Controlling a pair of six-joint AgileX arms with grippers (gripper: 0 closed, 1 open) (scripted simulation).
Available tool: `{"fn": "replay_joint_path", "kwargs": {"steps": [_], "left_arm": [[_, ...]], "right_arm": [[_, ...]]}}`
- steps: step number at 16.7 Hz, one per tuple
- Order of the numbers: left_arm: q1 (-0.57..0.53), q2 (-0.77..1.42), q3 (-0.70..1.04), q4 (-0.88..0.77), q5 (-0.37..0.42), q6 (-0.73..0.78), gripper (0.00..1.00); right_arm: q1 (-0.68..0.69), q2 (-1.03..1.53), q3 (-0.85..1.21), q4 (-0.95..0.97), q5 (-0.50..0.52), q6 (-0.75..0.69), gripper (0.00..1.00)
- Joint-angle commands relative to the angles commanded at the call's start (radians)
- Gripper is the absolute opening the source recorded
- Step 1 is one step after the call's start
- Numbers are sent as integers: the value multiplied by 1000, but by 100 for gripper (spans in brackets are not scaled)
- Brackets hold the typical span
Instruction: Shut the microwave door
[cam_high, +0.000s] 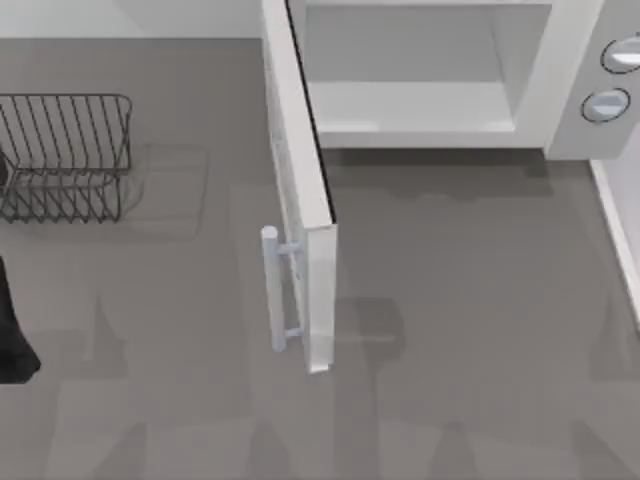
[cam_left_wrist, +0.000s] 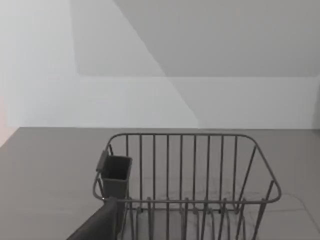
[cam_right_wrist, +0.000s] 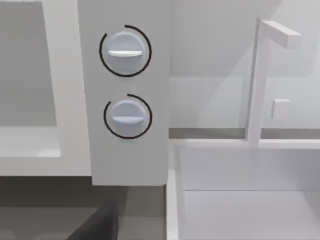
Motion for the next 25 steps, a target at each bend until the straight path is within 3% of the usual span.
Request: {"fn": "replay_joint_path", "kwargs": {"steps": [5, 10, 25], "left_arm": [[-16, 51, 43, -46, 15, 28, 100], [-78, 285, 260, -250, 75, 155, 100], [-315, 1411, 1476, -1176, 345, 736, 100]], "right_arm": [[0, 0, 0, 0, 0, 0, 100], [0, 0, 0, 0, 0, 0, 100], [0, 0, 0, 0, 0, 0, 100]]}}
